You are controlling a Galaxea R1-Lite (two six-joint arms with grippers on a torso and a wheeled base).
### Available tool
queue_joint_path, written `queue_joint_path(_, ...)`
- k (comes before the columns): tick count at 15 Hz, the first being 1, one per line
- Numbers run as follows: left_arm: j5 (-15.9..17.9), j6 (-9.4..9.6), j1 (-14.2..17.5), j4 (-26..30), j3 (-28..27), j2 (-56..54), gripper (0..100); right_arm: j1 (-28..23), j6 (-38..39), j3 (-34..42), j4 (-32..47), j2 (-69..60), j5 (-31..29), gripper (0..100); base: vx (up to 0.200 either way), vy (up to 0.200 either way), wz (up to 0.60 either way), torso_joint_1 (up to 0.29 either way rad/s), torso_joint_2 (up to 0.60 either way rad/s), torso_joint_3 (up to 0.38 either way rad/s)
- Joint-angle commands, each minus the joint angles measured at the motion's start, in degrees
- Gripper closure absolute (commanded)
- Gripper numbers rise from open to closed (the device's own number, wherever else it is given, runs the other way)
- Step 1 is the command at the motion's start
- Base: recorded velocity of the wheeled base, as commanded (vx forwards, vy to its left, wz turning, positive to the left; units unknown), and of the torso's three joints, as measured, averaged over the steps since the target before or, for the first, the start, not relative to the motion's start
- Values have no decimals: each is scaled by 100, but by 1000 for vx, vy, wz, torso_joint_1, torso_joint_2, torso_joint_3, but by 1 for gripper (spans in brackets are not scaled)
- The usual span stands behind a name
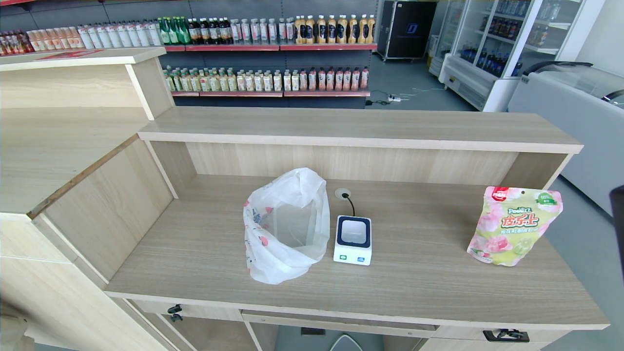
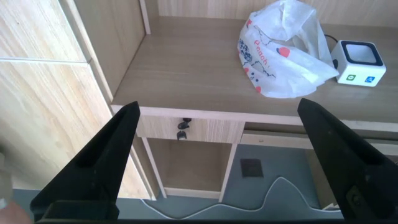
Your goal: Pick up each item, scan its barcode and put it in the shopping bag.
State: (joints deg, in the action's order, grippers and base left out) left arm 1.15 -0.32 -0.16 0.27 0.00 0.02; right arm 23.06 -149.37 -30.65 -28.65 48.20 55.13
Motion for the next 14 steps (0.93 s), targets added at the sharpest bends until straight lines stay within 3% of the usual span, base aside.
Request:
queue_joint_path(1, 0, -3, -2, 0, 0, 6, 0, -4, 13, -11, 0, 31, -19, 100, 0, 0, 0, 0, 0, 0)
queue_joint_path(2, 0, -3, -2, 0, 0, 6, 0, -30, 75, -38, -9, 58, -63, 100, 0, 0, 0, 0, 0, 0)
queue_joint_path(4, 0, -3, -2, 0, 0, 6, 0, -874, 2360, -389, -27, 190, -696, 100, 0, 0, 0, 0, 0, 0)
queue_joint_path(5, 0, -3, -2, 0, 0, 6, 0, -1225, 3081, -416, -27, 234, -872, 100, 0, 0, 0, 0, 0, 0)
queue_joint_path(6, 0, -3, -2, 0, 0, 6, 0, -2078, 5146, -328, -27, 365, -1259, 100, 0, 0, 0, 0, 0, 0)
queue_joint_path(8, 0, -3, -2, 0, 0, 6, 0, -3361, 7721, 191, 26, 453, -1619, 100, 0, 0, 0, 0, 0, 0)
queue_joint_path(9, 0, -3, -2, 0, 0, 6, 0, -3528, 8205, 261, 52, 488, -1698, 100, 0, 0, 0, 0, 0, 0)
queue_joint_path(10, 0, -3, -2, 0, 0, 6, 0, -3765, 9585, 217, 290, 638, -2015, 100, 0, 0, 0, 0, 0, 0)
queue_joint_path(11, 0, -3, -2, 0, 0, 6, 0, -3845, 10402, 243, 711, 708, -2410, 100, 0, 0, 0, 0, 0, 0)
queue_joint_path(14, 0, -3, -2, 0, 0, 6, 0, -3809, 12432, 305, 1678, 822, -4528, 100, 0, 0, 0, 0, 0, 0)
